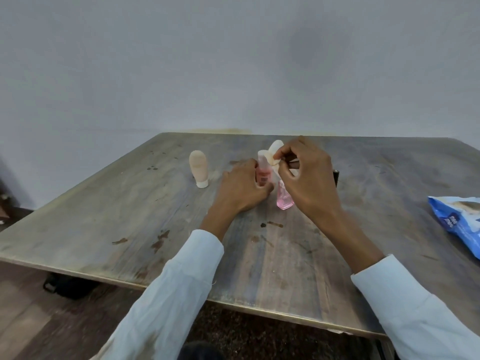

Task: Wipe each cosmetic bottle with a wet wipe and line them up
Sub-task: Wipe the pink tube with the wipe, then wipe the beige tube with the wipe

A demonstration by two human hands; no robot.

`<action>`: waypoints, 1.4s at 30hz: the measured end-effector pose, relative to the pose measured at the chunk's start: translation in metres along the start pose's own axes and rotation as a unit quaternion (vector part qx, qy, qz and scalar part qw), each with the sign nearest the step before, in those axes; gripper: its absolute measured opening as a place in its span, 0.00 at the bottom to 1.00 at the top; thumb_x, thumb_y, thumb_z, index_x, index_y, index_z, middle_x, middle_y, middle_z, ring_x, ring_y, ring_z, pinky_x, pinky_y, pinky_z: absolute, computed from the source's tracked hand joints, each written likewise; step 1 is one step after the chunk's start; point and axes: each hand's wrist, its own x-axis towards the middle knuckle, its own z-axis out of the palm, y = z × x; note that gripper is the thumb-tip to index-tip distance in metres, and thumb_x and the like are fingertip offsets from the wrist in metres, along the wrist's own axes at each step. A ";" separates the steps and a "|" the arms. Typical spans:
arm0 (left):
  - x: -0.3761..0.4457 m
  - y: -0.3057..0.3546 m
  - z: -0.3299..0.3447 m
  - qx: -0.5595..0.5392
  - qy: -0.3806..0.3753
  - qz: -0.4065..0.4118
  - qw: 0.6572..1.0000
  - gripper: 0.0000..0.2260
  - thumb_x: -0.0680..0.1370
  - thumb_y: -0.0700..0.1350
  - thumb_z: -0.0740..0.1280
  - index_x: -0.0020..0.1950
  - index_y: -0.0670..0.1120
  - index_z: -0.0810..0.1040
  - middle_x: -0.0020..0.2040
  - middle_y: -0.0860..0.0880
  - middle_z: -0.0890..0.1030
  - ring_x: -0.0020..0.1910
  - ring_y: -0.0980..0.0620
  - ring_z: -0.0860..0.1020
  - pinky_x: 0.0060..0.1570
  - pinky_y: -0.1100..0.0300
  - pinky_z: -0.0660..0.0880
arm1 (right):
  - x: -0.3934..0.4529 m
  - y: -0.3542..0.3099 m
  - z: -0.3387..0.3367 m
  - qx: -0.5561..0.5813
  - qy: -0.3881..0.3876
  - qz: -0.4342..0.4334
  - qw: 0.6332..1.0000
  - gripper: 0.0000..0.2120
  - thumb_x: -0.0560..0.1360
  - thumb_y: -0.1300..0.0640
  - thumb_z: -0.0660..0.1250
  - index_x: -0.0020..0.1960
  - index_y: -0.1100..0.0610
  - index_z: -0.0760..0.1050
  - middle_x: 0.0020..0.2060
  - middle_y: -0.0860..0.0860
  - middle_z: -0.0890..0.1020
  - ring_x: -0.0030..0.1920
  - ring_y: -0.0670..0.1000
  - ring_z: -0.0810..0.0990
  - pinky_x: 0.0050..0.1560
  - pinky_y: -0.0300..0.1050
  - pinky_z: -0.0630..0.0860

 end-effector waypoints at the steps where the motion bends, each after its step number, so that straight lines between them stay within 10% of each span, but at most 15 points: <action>1: -0.001 0.000 0.000 -0.003 0.012 -0.002 1.000 0.20 0.73 0.65 0.65 0.54 0.51 0.75 0.52 0.52 0.80 0.52 0.50 0.78 0.56 0.48 0.75 | 0.000 -0.001 0.000 0.000 -0.002 0.001 1.000 0.09 0.75 0.71 0.72 0.50 0.59 0.82 0.49 0.51 0.84 0.47 0.47 0.83 0.51 0.44 0.82; 10: -0.001 -0.022 -0.024 -0.038 0.356 -0.145 0.922 0.25 0.73 0.52 0.74 0.65 0.46 0.69 0.62 0.48 0.73 0.62 0.44 0.73 0.56 0.48 0.70 | 0.000 -0.004 -0.003 0.024 -0.001 0.005 1.000 0.08 0.77 0.70 0.71 0.50 0.59 0.82 0.50 0.51 0.83 0.47 0.50 0.85 0.51 0.51 0.84; 20: -0.008 -0.076 -0.016 0.021 0.196 -0.335 0.921 0.47 0.67 0.58 0.80 0.75 0.41 0.59 0.68 0.37 0.73 0.69 0.36 0.68 0.68 0.44 0.65 | 0.000 -0.008 0.000 0.018 -0.006 -0.005 1.000 0.08 0.76 0.71 0.72 0.49 0.60 0.82 0.49 0.51 0.83 0.46 0.51 0.85 0.49 0.51 0.84; 31: -0.009 -0.071 -0.022 -0.012 0.207 -0.299 0.932 0.35 0.72 0.48 0.80 0.70 0.42 0.63 0.64 0.39 0.80 0.65 0.35 0.74 0.65 0.42 0.68 | -0.001 -0.011 -0.001 0.028 -0.011 0.013 0.999 0.07 0.76 0.70 0.73 0.50 0.59 0.83 0.50 0.51 0.84 0.47 0.51 0.85 0.51 0.49 0.84; 42: -0.003 -0.011 -0.043 -0.160 0.309 -0.012 0.937 0.23 0.73 0.40 0.79 0.64 0.46 0.74 0.56 0.51 0.80 0.49 0.54 0.80 0.44 0.57 0.82 | 0.014 -0.011 -0.022 0.101 0.081 0.043 0.991 0.07 0.78 0.68 0.72 0.50 0.57 0.83 0.49 0.48 0.83 0.48 0.48 0.85 0.47 0.42 0.83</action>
